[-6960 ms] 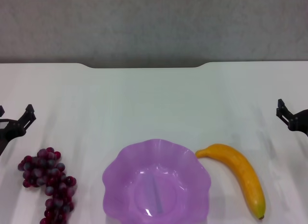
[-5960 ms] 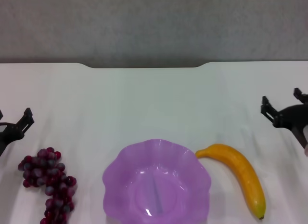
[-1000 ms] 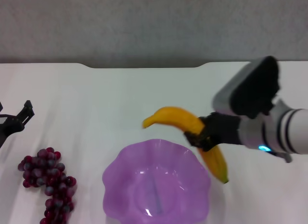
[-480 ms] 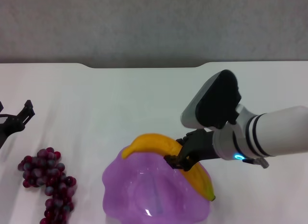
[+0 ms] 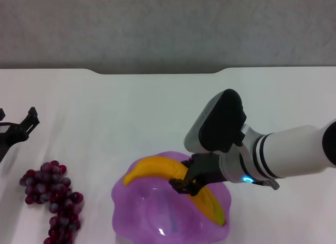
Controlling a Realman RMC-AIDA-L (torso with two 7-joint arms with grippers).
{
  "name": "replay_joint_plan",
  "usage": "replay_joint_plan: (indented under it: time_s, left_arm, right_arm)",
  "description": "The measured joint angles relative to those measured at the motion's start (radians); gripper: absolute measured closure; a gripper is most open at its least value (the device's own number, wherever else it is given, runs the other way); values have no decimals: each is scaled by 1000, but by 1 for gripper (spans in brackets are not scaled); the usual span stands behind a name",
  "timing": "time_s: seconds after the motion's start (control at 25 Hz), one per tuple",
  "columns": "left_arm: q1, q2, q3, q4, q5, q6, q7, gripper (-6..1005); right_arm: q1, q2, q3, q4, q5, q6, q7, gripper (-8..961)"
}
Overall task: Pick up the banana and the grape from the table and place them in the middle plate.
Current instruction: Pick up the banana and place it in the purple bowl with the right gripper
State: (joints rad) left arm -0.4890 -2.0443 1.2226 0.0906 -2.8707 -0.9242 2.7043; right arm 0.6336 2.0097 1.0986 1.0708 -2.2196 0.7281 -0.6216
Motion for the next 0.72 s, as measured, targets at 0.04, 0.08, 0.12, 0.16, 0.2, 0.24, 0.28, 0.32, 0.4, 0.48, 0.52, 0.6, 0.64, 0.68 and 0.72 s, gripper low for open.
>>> replay_joint_plan:
  time_s: [0.04,0.08,0.12,0.16,0.2,0.24,0.28,0.32,0.4,0.48,0.52,0.6,0.64,0.68,0.72]
  left_arm:
    - [-1,0,0,0,0,1,0,139]
    - [-1,0,0,0,1,2,0,139]
    - [-2,0,0,0,1,1,0,139]
    - [-2,0,0,0,1,1,0,139]
    - [-2,0,0,0,1,0,0,139]
    - [-2,0,0,0,1,0,0,139]
    - [-2,-1,0,0,1,0,0,139]
    - [-2,-1,0,0,2,-1,0,139]
    - [-2,-1,0,0,2,-1,0,139]
    - [-2,-1,0,0,2,0,0,139]
    - [-2,-1,0,0,2,1,0,139]
    - [-2,-1,0,0,2,2,0,139]
    - [-2,-1,0,0,2,1,0,139]
    - [-2,-1,0,0,2,1,0,139]
    - [-1,-1,0,0,2,-2,0,139]
  right_arm:
    - [0,0,0,0,0,0,0,435]
    - [4,0,-4,-10,2,-3,-1,435]
    - [9,0,-8,-20,2,-6,-1,435]
    - [13,0,-12,-29,2,-12,0,434]
    - [17,0,-17,-37,3,-20,1,434]
    - [20,1,-22,-44,3,-28,2,434]
    - [21,1,-27,-47,3,-38,3,433]
    - [21,2,-33,-49,3,-49,3,433]
    - [19,2,-38,-49,3,-66,3,432]
    - [16,2,-39,-44,3,-83,1,432]
    - [15,2,-39,-44,3,-89,1,431]
    - [15,2,-39,-43,3,-101,0,402]
    - [14,1,-39,-43,2,-106,0,372]
    - [14,1,-39,-43,1,-110,0,343]
    - [13,1,-39,-41,-3,-115,0,314]
